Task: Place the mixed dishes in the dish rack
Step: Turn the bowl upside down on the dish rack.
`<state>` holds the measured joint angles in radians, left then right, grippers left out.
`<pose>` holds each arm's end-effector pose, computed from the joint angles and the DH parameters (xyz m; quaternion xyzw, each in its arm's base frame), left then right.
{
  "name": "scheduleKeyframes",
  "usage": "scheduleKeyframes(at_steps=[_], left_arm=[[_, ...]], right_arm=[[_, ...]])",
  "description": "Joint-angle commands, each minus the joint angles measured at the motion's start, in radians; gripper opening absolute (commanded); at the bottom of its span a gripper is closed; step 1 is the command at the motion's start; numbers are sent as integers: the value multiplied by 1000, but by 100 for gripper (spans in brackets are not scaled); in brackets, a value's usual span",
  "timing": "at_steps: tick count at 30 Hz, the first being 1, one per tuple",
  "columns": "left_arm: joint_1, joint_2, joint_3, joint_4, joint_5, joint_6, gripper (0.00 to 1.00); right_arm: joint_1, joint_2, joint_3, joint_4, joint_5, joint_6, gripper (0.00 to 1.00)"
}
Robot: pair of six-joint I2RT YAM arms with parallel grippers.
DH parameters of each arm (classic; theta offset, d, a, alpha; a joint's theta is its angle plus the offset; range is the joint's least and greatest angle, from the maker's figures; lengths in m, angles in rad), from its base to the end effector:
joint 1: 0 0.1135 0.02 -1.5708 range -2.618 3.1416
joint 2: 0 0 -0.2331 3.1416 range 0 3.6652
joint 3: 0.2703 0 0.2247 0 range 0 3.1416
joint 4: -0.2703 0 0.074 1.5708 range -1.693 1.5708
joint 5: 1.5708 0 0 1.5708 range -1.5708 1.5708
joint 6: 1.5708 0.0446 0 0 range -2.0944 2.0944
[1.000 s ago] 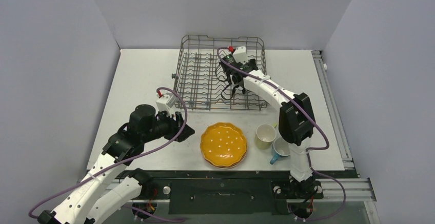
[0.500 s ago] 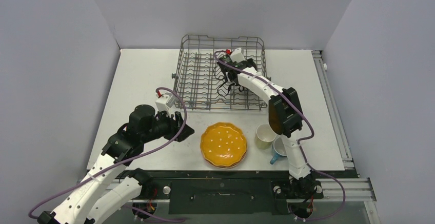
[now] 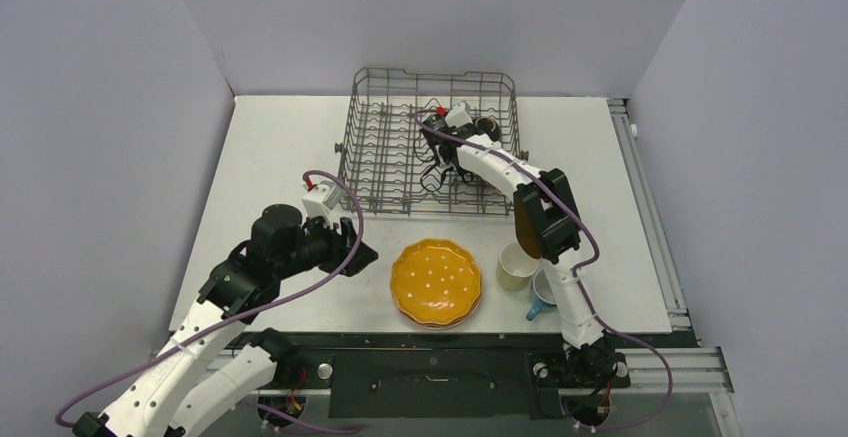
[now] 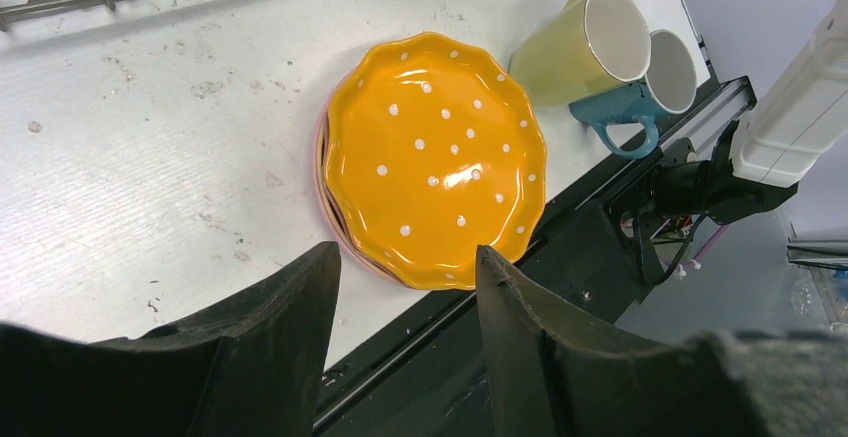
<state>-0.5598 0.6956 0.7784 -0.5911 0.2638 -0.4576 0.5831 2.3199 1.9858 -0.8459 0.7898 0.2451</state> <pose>0.1244 -0.0917 0.2836 0.1102 0.8502 -0.3436 0.3834 0.3873 0.2175 0.1724 -0.0787 0.9051 -0.2734 0.3159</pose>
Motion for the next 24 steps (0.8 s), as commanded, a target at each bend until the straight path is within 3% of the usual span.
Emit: scheduleKeyframes(at_steps=[1,6,12,17,24], left_arm=[[9,-13,0,10,-11,16,49],[9,-14,-1,11,-12,17,49],[9,-13,-2,8,-13,16,50],[9,-14,-2,11,-13,17,50],[9,-15,-3,13,-12,16,50]], right_arm=[[-2,-1,39,-9,45,-11,0],[5,5,30,-8,43,-3,5],[15,-12,9,3,39,11,33],[21,-35,2,10,-24,35,45],[21,-55,-11,22,-91,64,69]])
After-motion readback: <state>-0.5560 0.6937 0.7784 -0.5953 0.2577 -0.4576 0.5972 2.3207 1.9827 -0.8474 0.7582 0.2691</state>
